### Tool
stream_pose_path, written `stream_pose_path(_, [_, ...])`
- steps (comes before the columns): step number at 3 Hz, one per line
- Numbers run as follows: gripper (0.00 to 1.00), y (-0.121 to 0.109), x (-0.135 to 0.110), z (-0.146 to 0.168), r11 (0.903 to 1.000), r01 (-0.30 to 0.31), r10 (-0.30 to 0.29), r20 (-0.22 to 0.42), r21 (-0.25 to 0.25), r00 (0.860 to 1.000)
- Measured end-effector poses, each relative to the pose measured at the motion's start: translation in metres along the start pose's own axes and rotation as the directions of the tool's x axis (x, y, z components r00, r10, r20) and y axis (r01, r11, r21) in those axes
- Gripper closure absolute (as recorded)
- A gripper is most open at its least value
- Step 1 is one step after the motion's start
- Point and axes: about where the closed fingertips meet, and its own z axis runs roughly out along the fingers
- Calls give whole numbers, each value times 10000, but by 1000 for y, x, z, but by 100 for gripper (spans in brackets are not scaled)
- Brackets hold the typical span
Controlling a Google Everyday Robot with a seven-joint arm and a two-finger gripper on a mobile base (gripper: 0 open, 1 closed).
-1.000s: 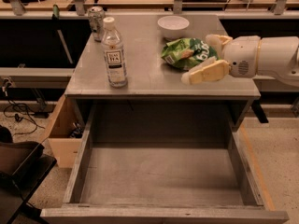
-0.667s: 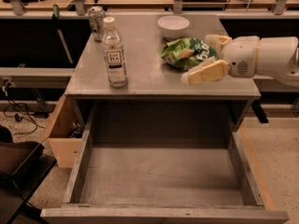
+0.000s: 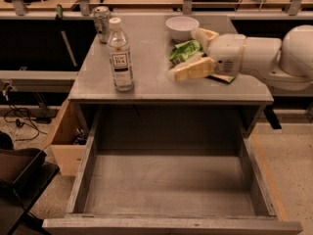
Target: Move blue plastic bottle near 7up can
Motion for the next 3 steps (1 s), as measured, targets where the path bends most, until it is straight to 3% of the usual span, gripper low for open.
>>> stream_pose_path(2, [0, -3, -25, 78, 9930, 432, -376, 527, -1096, 9979])
stream_pose_path(3, [0, 10, -23, 107, 9845, 292, -167, 737, -1727, 9971])
